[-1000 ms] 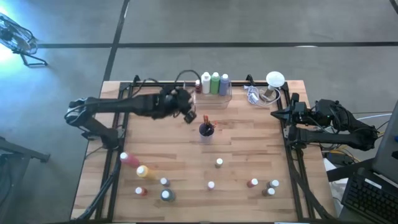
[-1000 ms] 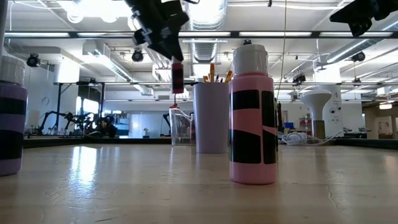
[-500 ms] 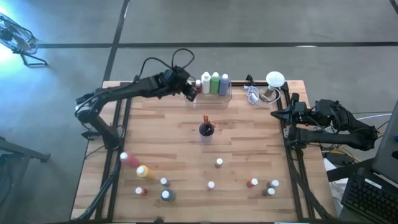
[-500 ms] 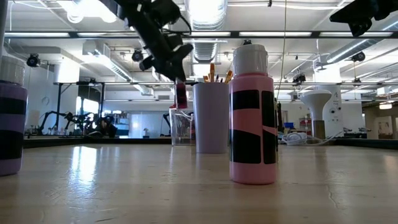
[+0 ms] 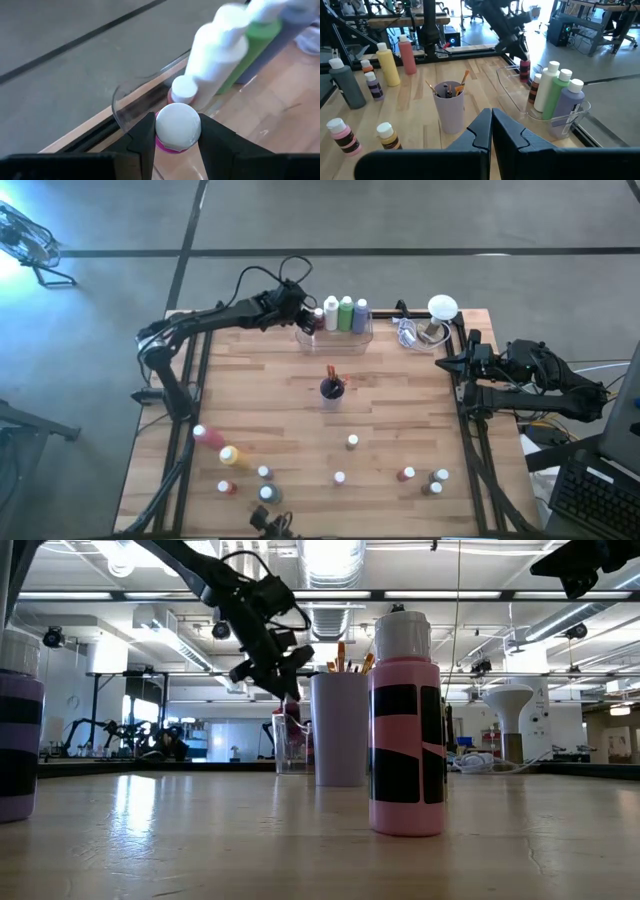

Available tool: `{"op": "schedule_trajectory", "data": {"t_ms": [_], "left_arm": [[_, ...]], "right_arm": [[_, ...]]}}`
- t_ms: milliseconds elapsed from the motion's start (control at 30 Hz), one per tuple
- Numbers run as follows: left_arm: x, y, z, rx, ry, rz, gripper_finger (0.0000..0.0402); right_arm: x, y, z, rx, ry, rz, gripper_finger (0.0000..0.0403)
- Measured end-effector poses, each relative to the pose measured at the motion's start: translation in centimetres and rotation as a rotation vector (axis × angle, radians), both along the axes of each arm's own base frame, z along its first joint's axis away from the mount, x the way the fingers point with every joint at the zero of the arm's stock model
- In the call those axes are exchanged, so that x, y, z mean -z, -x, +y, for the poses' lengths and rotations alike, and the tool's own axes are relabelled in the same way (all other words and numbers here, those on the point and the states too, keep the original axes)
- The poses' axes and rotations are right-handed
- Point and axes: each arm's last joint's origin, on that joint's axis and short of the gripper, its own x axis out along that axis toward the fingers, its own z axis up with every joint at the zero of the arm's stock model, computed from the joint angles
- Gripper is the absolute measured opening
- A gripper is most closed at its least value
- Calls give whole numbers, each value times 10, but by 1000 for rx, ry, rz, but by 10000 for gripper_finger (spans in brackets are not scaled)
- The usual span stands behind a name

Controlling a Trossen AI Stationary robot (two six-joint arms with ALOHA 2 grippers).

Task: Pick & Place Paint Supplies
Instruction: Put the pink black paint bottle into the transparent bin

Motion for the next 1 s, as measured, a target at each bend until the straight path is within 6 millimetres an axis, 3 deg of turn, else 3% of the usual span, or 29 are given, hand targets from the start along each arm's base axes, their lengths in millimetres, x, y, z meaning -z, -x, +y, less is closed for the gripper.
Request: {"op": "schedule_trajectory", "data": {"t_ms": [500, 1000], "left_arm": [[43, -9, 32, -35, 45, 9, 126], [48, -11, 37, -30, 44, -5, 127]], "right_arm": [[0, 0, 0, 0, -1, 0, 8], [0, 0, 0, 0, 0, 0, 8]]}}
